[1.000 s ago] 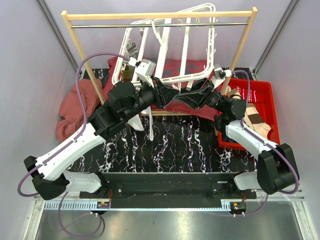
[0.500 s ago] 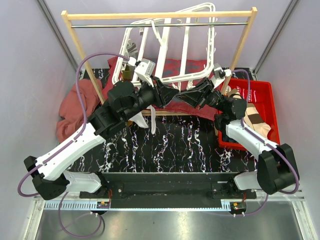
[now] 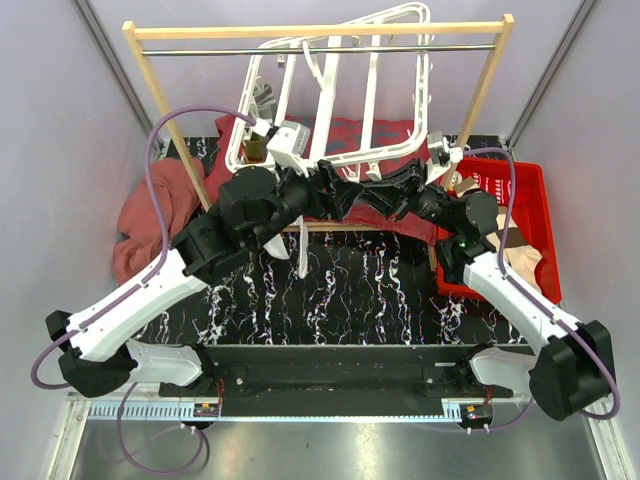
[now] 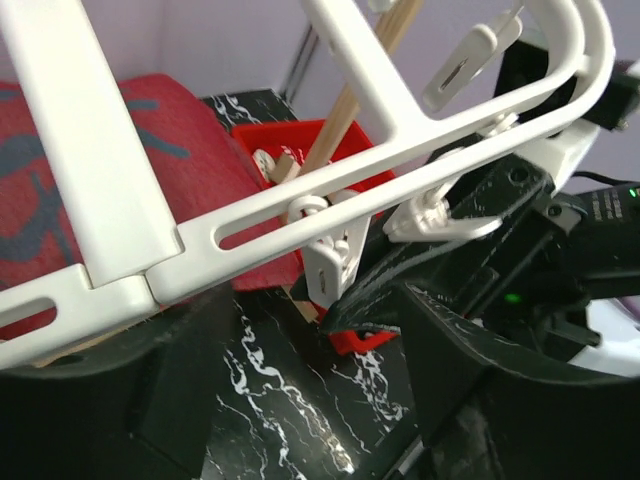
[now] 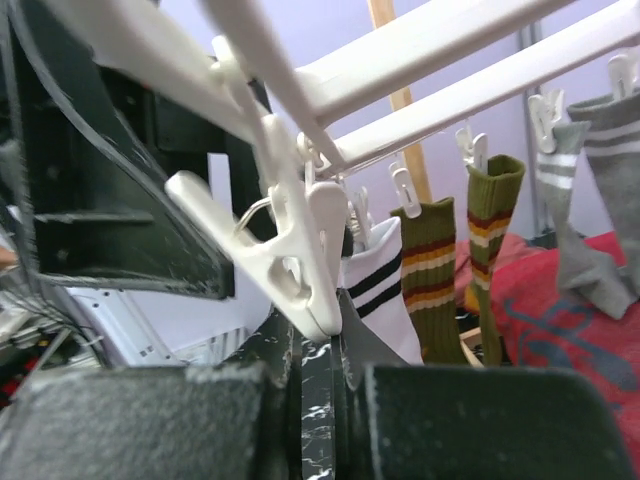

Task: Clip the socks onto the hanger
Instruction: Open the clamp at the hanger, then pick up the sock from the bin, then clamp the sock onto the hanger.

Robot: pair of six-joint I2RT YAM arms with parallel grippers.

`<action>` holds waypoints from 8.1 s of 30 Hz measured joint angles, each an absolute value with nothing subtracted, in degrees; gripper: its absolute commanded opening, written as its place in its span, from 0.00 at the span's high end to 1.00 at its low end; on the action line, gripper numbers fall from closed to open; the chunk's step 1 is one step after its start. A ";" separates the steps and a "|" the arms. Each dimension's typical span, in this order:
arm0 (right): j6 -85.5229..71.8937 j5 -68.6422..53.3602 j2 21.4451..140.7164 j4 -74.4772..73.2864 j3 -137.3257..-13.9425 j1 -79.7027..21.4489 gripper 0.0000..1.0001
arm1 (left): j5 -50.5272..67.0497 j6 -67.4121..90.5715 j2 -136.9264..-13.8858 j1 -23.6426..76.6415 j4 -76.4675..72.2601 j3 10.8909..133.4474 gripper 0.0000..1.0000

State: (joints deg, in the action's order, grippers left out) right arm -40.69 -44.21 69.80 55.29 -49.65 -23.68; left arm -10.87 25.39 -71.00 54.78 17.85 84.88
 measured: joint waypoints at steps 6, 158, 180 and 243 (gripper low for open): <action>-31.09 -39.29 65.89 46.39 -49.65 -26.02 1.00 | -19.00 24.40 -71.00 58.76 18.61 87.85 0.24; -3.05 17.10 120.03 -26.17 -88.47 15.73 0.69 | -33.12 14.90 -78.89 62.70 17.91 91.24 1.00; -9.28 12.12 102.50 -26.04 -83.35 18.06 0.99 | -33.15 14.57 -77.78 62.70 16.64 89.67 1.00; -24.71 -34.54 52.69 10.17 -50.54 -25.93 0.99 | -29.45 21.02 -78.24 62.65 16.62 91.77 1.00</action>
State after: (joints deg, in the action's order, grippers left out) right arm -24.71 -34.54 52.69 10.17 -50.54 -25.93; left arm -29.45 21.02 -78.24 62.65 16.62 91.77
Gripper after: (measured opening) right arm 0.011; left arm 0.191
